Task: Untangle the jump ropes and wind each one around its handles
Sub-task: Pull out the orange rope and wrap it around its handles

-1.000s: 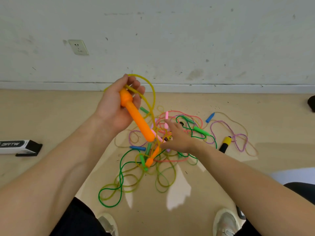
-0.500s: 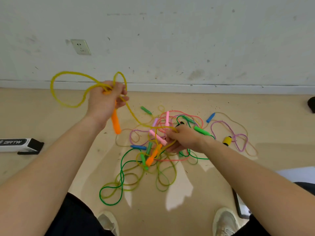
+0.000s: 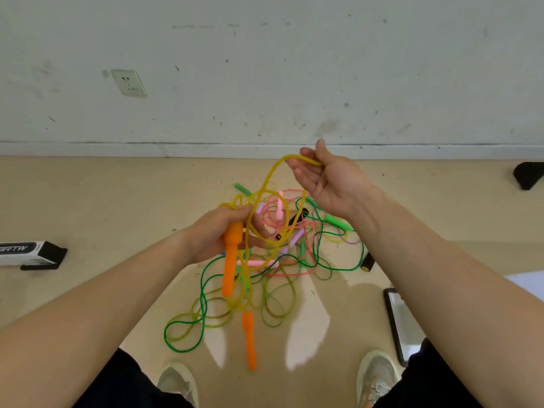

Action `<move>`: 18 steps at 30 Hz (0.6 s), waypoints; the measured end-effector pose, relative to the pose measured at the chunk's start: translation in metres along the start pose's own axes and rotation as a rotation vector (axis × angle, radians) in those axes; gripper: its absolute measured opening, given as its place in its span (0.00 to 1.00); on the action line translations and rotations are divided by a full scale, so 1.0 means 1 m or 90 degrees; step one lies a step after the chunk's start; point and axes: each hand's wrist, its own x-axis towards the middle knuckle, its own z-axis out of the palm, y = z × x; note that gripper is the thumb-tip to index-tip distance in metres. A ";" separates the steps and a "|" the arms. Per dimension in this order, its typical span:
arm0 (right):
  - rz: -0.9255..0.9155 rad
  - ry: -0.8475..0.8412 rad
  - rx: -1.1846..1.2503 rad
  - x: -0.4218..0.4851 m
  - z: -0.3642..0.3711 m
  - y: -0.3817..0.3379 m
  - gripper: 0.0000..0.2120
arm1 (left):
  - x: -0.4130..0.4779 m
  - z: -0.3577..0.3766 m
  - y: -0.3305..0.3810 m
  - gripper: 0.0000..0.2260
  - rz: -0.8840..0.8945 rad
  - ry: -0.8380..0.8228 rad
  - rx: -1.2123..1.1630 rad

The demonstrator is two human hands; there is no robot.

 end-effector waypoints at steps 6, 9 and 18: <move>-0.012 0.034 0.046 0.005 -0.015 -0.003 0.28 | -0.006 0.008 0.015 0.17 0.043 0.038 -0.065; 0.016 0.005 -0.097 -0.001 -0.017 0.004 0.35 | -0.007 0.019 0.029 0.15 0.064 0.081 -0.193; -0.127 0.080 -0.546 -0.015 -0.038 0.055 0.11 | -0.010 0.029 0.065 0.16 0.137 0.090 -0.459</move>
